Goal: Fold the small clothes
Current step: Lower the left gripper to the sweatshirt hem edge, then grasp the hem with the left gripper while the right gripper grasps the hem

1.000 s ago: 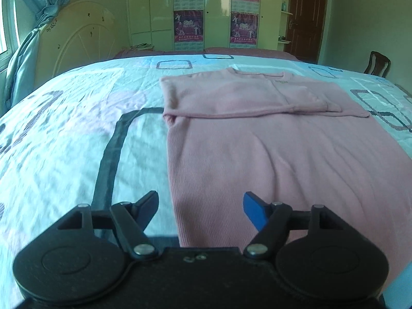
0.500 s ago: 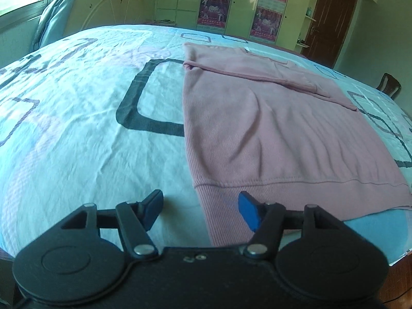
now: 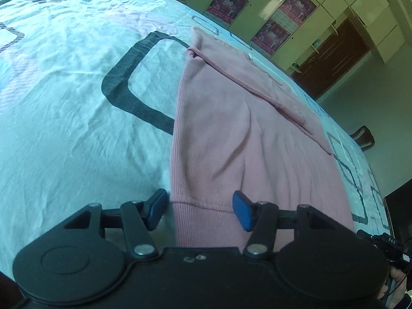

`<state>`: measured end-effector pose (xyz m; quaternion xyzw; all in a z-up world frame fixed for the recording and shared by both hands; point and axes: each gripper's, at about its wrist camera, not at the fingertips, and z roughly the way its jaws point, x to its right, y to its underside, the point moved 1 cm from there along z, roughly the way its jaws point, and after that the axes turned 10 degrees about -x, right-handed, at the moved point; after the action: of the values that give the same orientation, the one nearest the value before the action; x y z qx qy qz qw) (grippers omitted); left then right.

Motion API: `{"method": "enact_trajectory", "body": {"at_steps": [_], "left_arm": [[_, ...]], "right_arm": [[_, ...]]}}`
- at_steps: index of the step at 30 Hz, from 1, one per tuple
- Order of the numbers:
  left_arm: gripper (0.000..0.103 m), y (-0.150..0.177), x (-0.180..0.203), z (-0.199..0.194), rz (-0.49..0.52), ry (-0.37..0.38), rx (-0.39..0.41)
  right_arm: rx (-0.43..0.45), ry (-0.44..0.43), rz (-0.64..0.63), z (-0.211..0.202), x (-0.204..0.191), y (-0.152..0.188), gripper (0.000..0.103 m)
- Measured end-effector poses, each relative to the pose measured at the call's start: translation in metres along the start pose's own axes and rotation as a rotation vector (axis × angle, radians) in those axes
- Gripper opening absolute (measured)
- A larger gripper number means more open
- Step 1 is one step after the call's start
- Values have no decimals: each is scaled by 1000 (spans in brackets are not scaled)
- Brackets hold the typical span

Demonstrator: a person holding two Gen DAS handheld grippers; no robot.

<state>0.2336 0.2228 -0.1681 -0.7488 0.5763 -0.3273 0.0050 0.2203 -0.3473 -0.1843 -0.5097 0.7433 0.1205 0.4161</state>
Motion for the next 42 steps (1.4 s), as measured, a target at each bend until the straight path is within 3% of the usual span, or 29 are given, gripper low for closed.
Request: {"method": "enact_trajectory", "body": {"at_steps": [2,4,7,9,13,16,19,20,24,26,29,31,36,42], "left_arm": [[27,-3,0,4,-9,-12,9],[26,-1,0,7,-10,-14,19],[34,2,-1,6,-17,12,29],[51,2,-5,6,-42,81,24],[55,-3,-4,11,-62,124,21],[42,-2,1,12,-37,91,19],[20,3,-5,12,-36,75,20],[5,4,-7,13,-32,64,10],[5,6,-8,-10,-69,134,130],[5,8,-10,-12,-72,102,142],[5,15,-14,4,-86,52,96],[5,19,-20,5,-147,80,118],[5,14,-15,-16,-191,146,165],[5,-26,5,-40,-231,253,267]], "right_arm": [[-22,-29,-2,4,2,-5,53],[-32,-62,8,3,7,-6,53],[-46,-107,30,-1,17,-3,37],[-40,-190,63,-4,25,-3,36],[-41,-211,104,1,31,-11,36],[-68,-207,62,5,23,-10,36],[-124,-180,-21,7,13,1,7],[-126,-161,-50,8,10,3,7],[-29,-221,-63,-15,3,-4,6],[12,-264,-87,-30,0,-6,6],[-40,-191,-107,-19,6,-3,6],[-100,-101,-97,-2,12,0,6],[-12,-195,-71,-20,4,-8,6],[102,-272,-126,-40,-47,-59,6]]}}
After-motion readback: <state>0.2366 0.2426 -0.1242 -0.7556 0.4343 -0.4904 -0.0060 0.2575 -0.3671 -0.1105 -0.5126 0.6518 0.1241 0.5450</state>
